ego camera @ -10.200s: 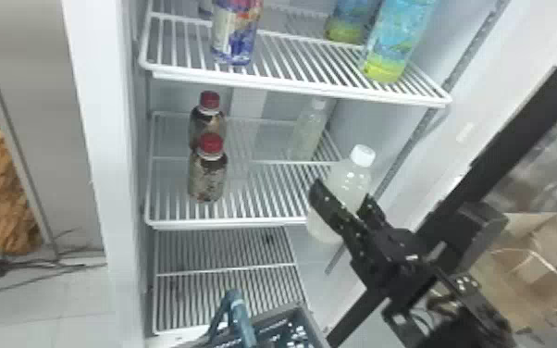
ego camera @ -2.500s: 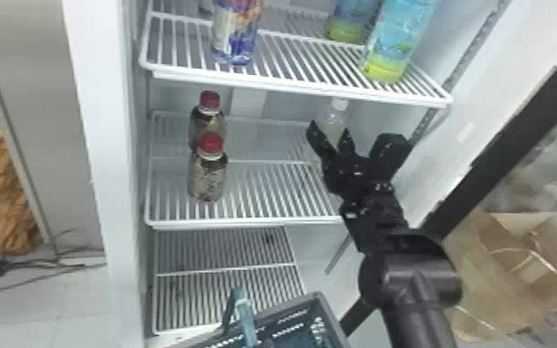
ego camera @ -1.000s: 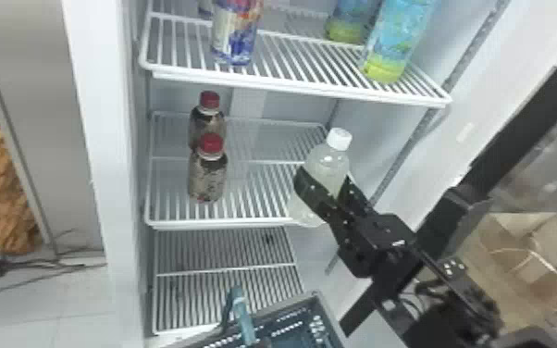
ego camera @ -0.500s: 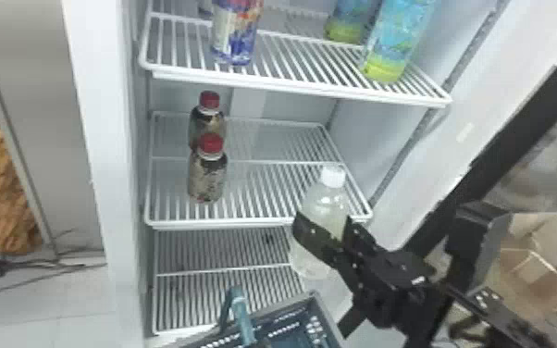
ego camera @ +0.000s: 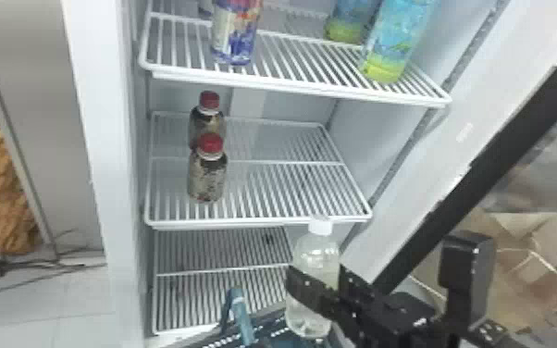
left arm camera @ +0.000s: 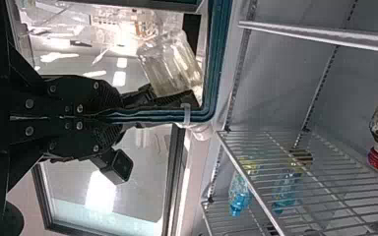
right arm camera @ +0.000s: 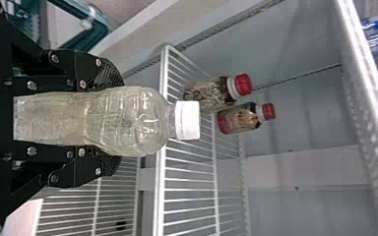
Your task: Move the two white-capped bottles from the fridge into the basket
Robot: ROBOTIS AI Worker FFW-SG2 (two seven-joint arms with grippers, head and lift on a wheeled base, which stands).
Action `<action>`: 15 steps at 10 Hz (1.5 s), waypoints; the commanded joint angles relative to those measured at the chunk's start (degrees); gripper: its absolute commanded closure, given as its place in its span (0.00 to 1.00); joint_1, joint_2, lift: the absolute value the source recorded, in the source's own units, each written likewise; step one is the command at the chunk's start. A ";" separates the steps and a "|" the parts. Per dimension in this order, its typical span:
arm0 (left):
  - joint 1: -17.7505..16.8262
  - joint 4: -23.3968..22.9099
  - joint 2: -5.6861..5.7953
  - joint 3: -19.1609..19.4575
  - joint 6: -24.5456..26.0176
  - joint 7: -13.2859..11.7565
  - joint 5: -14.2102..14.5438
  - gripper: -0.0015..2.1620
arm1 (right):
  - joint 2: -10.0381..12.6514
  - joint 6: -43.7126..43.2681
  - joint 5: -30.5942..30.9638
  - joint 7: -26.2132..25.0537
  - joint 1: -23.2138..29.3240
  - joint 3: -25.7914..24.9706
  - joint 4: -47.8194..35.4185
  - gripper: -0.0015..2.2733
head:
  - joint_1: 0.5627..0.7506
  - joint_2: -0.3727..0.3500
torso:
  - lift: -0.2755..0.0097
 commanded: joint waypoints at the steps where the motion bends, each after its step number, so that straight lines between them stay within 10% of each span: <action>1: -0.11 0.00 0.08 -0.07 0.11 0.01 -0.09 0.52 | 0.18 3.92 -0.87 -0.31 0.75 -0.29 -0.62 0.38 | 0.70 0.03 | 0.05; 7: -0.25 0.28 0.17 -0.07 0.25 0.01 -0.32 0.52 | 0.45 18.96 -1.10 -1.01 -0.10 -2.46 -1.89 0.36 | 0.70 0.03 | 0.05; 10: -0.25 0.28 0.17 -0.07 0.39 0.01 -0.21 0.52 | 0.45 18.54 -0.30 -1.01 -0.66 -2.92 -2.17 0.12 | 0.70 0.03 | 0.05; 15: -0.11 0.28 0.08 0.04 0.25 0.01 -0.21 0.52 | 0.62 -4.38 3.59 -0.92 0.33 -0.86 0.08 0.10 | 0.70 0.03 | 0.05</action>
